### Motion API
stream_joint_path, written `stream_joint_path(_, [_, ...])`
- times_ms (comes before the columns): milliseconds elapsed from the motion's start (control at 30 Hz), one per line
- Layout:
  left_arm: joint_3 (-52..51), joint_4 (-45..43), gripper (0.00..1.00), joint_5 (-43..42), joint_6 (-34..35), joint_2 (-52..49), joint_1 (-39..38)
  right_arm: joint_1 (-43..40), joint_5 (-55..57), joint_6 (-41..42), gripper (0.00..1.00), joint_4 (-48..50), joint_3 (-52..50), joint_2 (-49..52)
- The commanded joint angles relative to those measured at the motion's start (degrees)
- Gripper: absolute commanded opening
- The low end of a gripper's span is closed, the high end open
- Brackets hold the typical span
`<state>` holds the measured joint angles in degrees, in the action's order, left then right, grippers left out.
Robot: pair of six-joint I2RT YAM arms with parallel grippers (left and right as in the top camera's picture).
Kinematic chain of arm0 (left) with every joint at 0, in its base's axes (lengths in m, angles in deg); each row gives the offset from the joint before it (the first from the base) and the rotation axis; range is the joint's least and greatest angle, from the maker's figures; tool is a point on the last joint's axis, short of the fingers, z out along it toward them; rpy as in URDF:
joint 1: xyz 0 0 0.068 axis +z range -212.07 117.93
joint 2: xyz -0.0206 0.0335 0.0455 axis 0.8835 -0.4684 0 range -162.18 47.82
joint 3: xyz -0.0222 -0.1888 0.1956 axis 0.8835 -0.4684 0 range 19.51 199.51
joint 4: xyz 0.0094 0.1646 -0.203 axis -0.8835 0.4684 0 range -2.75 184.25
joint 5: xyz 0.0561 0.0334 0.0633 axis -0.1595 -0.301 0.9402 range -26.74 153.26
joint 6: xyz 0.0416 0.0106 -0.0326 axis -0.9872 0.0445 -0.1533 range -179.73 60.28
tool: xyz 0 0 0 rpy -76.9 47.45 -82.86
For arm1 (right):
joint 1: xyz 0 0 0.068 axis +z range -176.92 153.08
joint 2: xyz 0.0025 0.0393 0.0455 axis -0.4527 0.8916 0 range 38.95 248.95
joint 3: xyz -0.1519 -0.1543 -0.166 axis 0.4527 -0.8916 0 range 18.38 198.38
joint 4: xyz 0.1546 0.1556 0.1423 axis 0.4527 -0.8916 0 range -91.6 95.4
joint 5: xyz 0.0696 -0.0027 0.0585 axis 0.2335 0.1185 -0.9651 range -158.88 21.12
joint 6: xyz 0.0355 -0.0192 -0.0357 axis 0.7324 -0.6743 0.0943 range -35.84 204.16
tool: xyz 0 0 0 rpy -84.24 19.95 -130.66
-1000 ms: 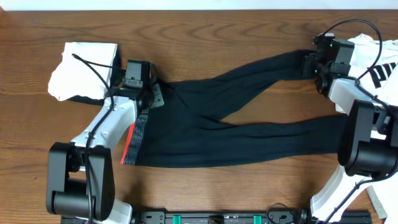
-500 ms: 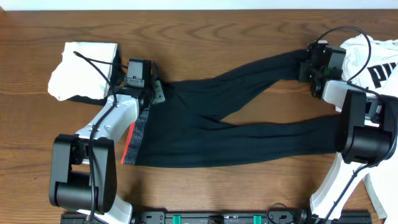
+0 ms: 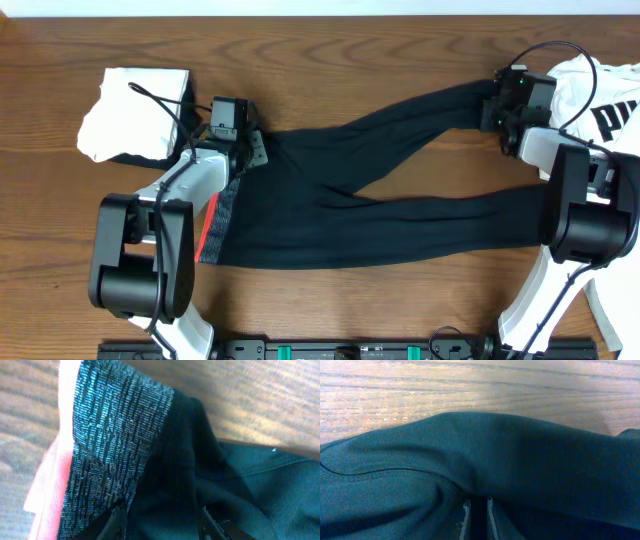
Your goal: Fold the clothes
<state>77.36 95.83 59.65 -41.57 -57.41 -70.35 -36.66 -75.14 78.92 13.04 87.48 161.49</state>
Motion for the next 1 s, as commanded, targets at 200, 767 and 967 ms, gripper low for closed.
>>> stream_joint_path(200, [0.15, -0.35, 0.47, 5.64, -0.57, -1.9, 0.22, -1.18, 6.91, 7.58, 0.06, -17.88, -0.52, 0.7])
stream_joint_path(767, [0.15, 0.92, 0.47, 6.47, -3.06, -1.86, 2.73, -2.71, 6.88, 10.16, 0.1, -43.67, -0.5, -11.04])
stream_joint_path(967, [0.15, 1.2, 0.47, 6.45, -3.34, -1.84, 2.73, -2.84, 6.95, 10.12, 0.15, -42.27, -0.5, -18.58])
